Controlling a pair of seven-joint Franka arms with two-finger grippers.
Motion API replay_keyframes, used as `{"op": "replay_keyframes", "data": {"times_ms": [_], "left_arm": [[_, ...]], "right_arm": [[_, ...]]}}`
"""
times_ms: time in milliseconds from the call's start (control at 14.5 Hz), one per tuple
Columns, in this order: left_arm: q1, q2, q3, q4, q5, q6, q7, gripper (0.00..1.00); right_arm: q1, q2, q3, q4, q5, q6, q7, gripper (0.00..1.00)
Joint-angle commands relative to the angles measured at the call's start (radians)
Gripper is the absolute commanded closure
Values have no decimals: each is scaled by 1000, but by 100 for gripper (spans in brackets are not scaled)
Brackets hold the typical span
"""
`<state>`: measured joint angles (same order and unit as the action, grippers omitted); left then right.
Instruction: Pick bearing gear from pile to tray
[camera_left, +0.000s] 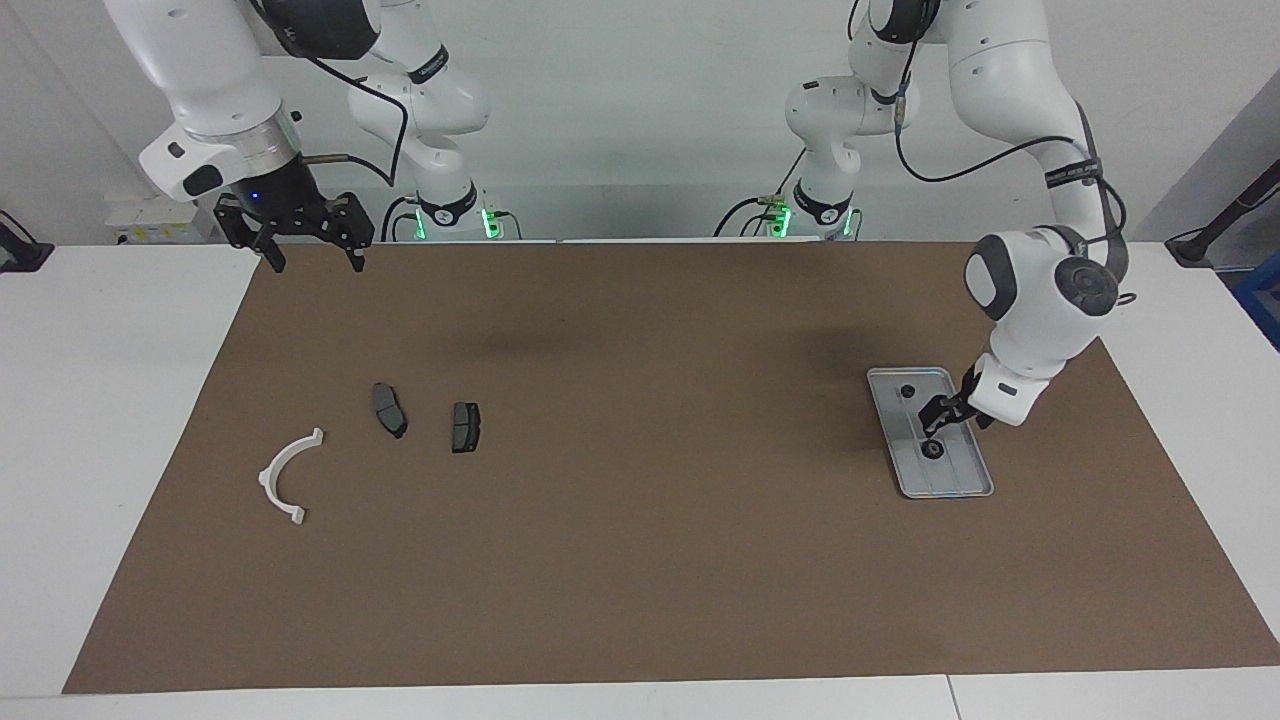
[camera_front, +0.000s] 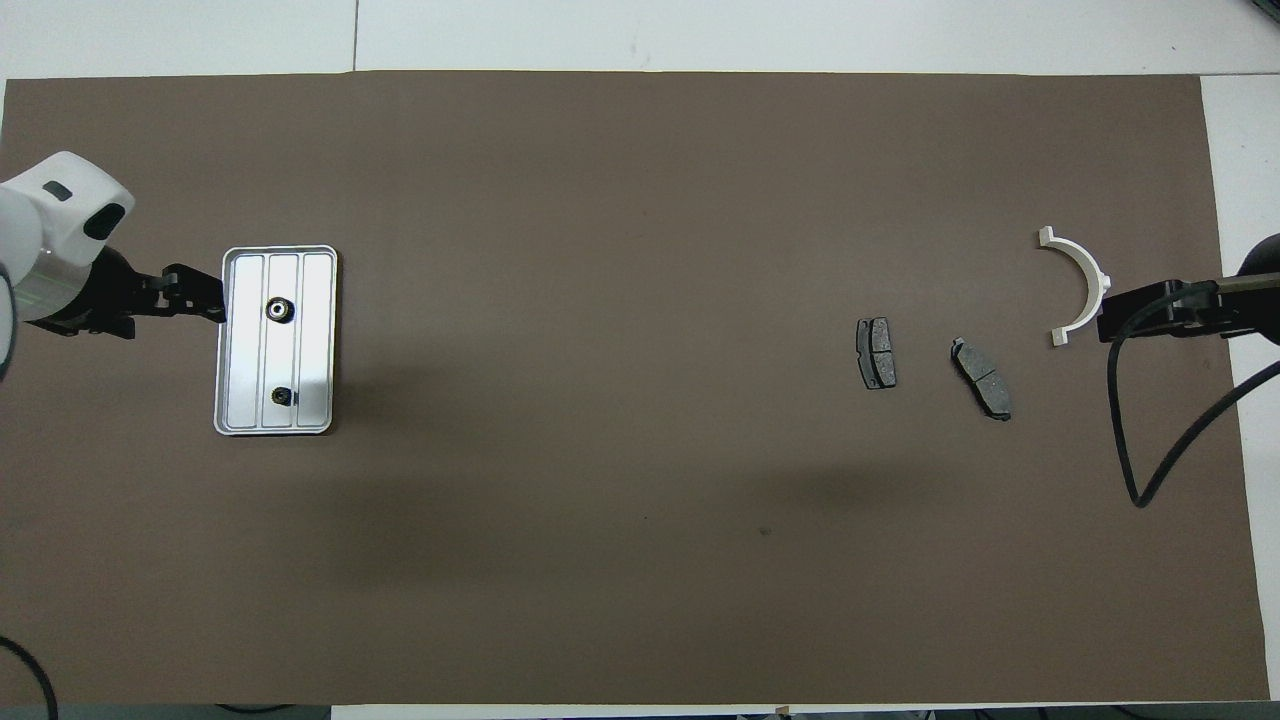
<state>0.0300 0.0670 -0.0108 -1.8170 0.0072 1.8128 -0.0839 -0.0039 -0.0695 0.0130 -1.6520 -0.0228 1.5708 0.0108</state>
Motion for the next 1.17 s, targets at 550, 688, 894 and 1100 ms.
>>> {"op": "replay_keyframes", "data": {"times_ms": [550,688,894,1100], "left_arm": [[-15,-147,-8,-8,-13,-93,4,0],[-13,-127,-11,51,-10,-119,6,0],[-16,-105,-11,107,-6,-159,7,0],[-18,-107,-12,122,-9,-173,7,0]], "right_arm": [[-13,-23,21,4,14,-12,-14,0],[-16,-26,21,4,14,-12,-14,0],[-24,-29,19,1,14,-12,-15,0],[-24,-29,19,3,14,-12,-15,0]]}}
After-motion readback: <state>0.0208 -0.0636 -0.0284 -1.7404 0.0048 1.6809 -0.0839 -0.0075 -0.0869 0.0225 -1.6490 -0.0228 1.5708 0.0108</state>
